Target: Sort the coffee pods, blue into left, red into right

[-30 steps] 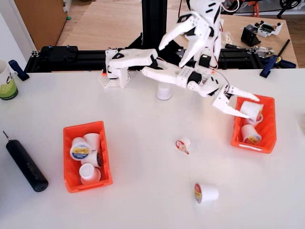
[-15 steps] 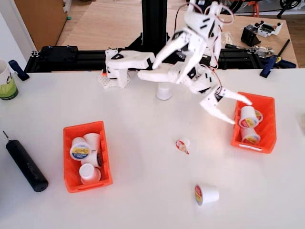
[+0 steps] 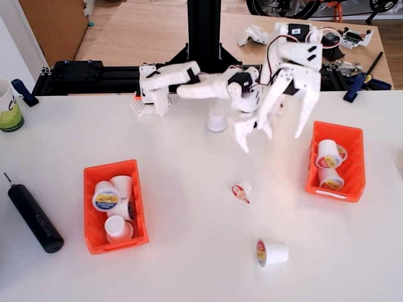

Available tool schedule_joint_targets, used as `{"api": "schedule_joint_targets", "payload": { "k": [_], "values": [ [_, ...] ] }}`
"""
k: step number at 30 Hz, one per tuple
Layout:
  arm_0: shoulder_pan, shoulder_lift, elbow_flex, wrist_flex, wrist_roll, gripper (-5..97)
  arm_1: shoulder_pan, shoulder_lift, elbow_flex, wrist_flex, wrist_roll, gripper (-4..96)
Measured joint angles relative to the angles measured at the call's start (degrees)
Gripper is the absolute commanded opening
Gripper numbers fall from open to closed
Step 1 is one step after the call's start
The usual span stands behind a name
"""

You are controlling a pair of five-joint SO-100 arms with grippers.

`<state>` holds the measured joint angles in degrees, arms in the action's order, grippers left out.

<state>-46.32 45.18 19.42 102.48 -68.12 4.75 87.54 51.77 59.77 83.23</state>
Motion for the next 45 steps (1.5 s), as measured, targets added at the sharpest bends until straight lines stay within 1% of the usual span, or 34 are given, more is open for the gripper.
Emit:
{"api": "schedule_joint_targets", "payload": {
  "k": [2, 4, 6, 8, 9, 10, 11, 12, 14, 16, 17, 18, 21, 22, 23, 24, 27, 36, 42, 45],
  "values": [
    [1.2, 11.7, 16.3, -0.4, -3.4, 27, -1.7, -2.1, 0.3, -1.7, 1.8, 27.0],
    [3.7, 26.5, 33.7, -1.1, -8.3, 25, -2.5, -3.3, 2.5, -4.5, 3.3, 27.0],
    [7.2, 42.9, 52.2, -6.4, -14.0, 23, -2.7, -3.3, 8.1, -10.9, 4.2, 27.1],
    [12.1, 59.9, 70.1, -13.4, -19.0, 24, -2.4, -4.0, 16.3, -21.1, 4.4, 27.1],
    [14.5, 68.7, 78.0, -17.4, -20.6, 24, -2.2, -5.3, 20.7, -27.9, 4.7, 26.6],
    [16.3, 76.5, 84.2, -21.4, -21.2, 25, -2.1, -7.8, 24.0, -34.8, 5.3, 26.3],
    [17.3, 82.6, 88.5, -25.6, -21.3, 25, -2.1, -11.3, 25.5, -41.7, 6.4, 26.4],
    [17.8, 85.4, 90.4, -29.4, -21.3, 25, -2.0, -15.4, 25.5, -47.7, 8.3, 27.2],
    [19.5, 83.1, 92.8, -36.9, -21.3, 25, -1.9, -23.2, 24.5, -56.5, 14.4, 27.7],
    [21.2, 78.1, 94.7, -42.2, -21.0, 25, -1.8, -30.0, 22.8, -59.4, 23.0, 27.5],
    [21.4, 77.7, 94.8, -43.7, -21.3, 25, -1.9, -32.9, 21.6, -59.8, 27.6, 27.6],
    [21.3, 77.7, 94.6, -44.7, -20.9, 24, -2.0, -35.2, 20.5, -59.2, 32.2, 30.1],
    [21.3, 76.6, 95.1, -45.9, -21.6, 24, -2.5, -38.8, 16.1, -56.3, 45.7, 33.7],
    [21.7, 76.4, 94.9, -46.1, -21.5, 24, -2.6, -39.3, 14.4, -54.5, 49.2, 35.8],
    [21.7, 76.0, 94.9, -46.1, -21.6, 25, -2.6, -39.5, 12.7, -52.1, 51.5, 37.0],
    [21.0, 75.4, 95.0, -46.2, -21.6, 25, -2.5, -39.5, 11.0, -49.2, 53.3, 37.4],
    [21.1, 74.1, 95.4, -46.7, -21.1, 25, -2.2, -39.5, 6.9, -41.7, 56.8, 38.0],
    [21.2, 73.7, 97.3, -49.0, -20.9, 24, -2.2, -39.5, 5.5, -29.6, 66.0, 39.5],
    [21.2, 73.0, 97.3, -49.4, -20.9, 24, -2.1, -39.5, 2.2, -23.7, 69.4, 39.8],
    [21.2, 73.0, 97.3, -49.4, -20.9, 24, -2.1, -39.5, 1.0, -22.9, 72.1, 40.3]
  ]
}}
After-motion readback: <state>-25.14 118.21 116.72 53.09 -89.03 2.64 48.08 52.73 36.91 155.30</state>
